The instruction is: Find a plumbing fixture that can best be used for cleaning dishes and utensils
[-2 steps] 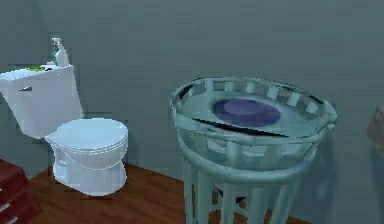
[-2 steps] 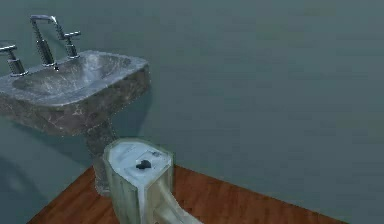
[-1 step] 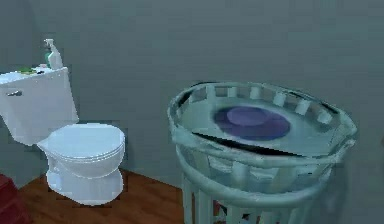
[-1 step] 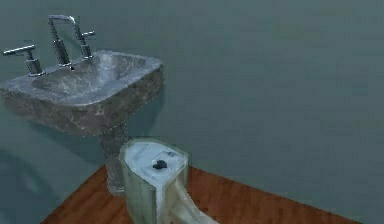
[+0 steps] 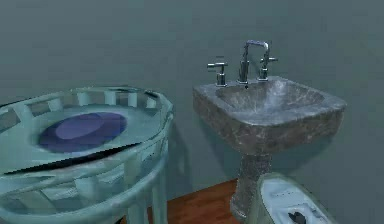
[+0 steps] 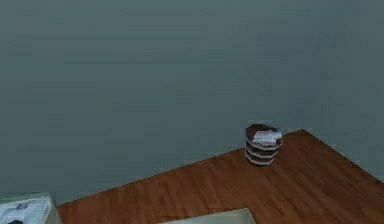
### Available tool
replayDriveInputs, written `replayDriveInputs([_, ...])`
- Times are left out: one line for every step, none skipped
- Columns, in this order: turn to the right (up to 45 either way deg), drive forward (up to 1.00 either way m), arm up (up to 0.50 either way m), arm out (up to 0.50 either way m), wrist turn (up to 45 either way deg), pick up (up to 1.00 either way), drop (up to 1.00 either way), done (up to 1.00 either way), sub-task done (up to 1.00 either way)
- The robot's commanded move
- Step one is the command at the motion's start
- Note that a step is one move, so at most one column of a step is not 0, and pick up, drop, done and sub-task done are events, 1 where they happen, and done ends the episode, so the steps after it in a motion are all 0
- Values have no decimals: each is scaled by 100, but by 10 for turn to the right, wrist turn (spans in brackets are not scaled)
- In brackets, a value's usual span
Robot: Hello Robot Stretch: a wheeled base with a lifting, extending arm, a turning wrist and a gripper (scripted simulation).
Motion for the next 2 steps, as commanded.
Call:
replayDriveInputs([180, 0, 0, 0, 0, 0, 0, 0, 0])
replayDriveInputs([0, 0, 0, 0, 0, 0, 0, 100, 0])
